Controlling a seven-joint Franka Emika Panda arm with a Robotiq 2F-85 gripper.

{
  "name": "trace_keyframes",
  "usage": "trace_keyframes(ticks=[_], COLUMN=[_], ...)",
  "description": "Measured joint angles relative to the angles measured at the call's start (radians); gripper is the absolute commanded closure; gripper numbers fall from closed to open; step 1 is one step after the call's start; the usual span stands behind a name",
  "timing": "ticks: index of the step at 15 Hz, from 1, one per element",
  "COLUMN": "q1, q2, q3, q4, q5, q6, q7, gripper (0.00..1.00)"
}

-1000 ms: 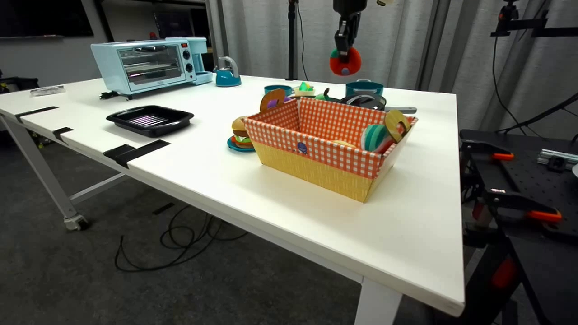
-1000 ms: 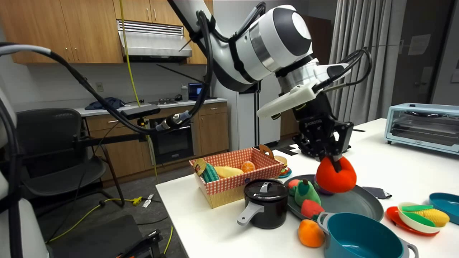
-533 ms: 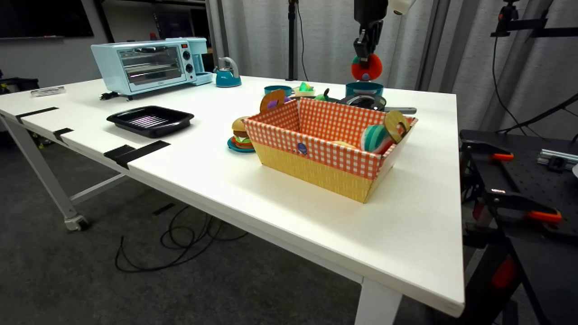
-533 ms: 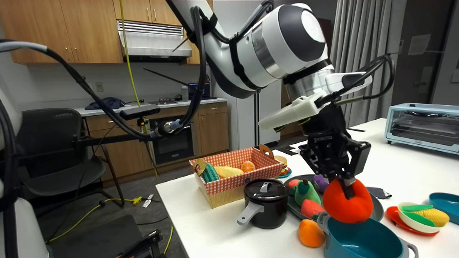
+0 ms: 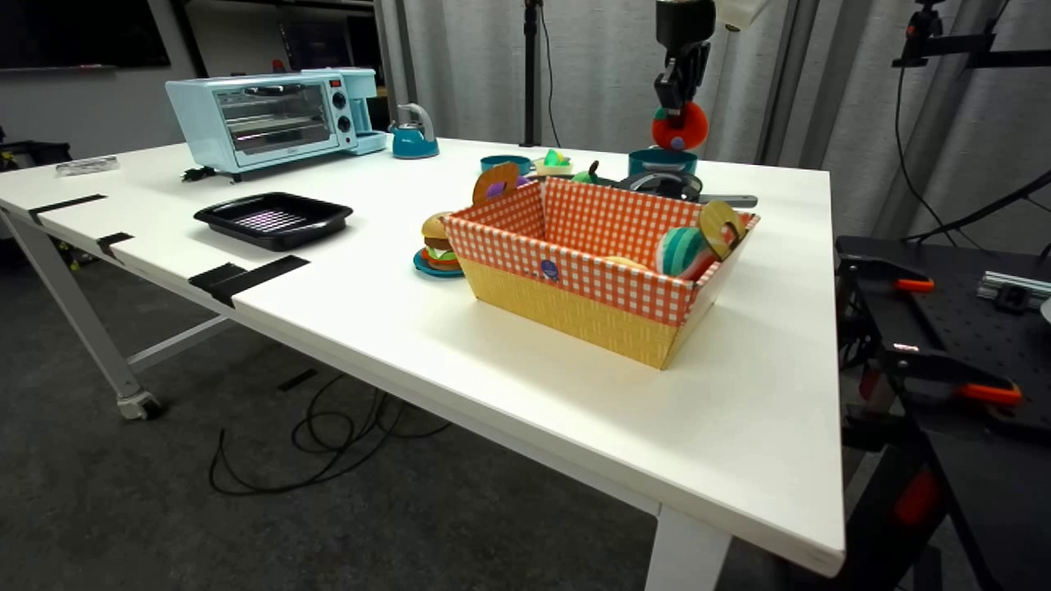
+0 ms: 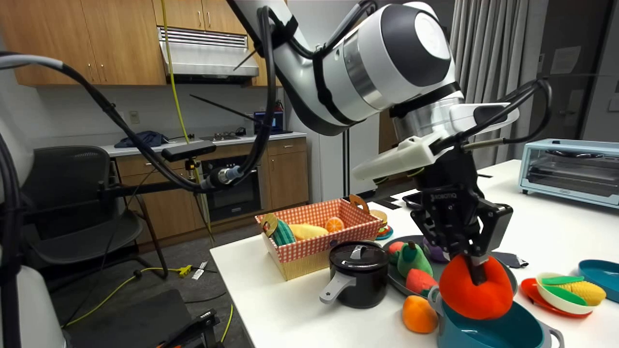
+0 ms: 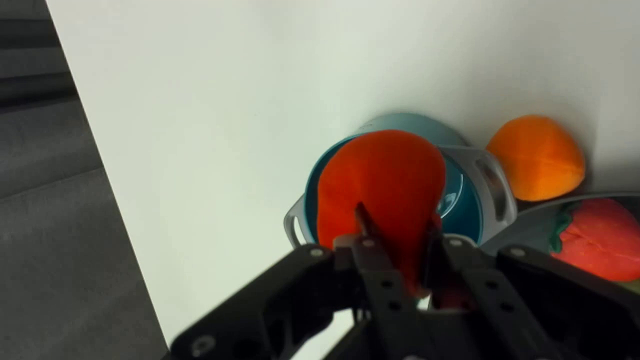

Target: Pick up the apple plush toy and put it in the pot

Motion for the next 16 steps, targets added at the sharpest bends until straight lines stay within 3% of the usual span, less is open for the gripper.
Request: trace_keyframes(ticks=[1, 2, 3, 5, 11, 16], q1=[0.0, 0.0, 0.0, 0.0, 0.0, 0.0], q2=[0.0, 0.0, 0.0, 0.0, 0.003, 0.003], q3=[0.0, 0.0, 0.0, 0.0, 0.001, 0.005], q4=[0.0, 0.001, 0.001, 0.002, 0.005, 0.006], q5=[0.0, 0.0, 0.001, 0.007, 0.009, 0.009], q6=[0.0, 0.0, 0.0, 0.0, 0.0, 0.0], q7=[0.0, 0.0, 0.0, 0.0, 0.0, -0.004], gripper=[0.95, 0.87, 0.56, 0.48, 0.01, 0.0])
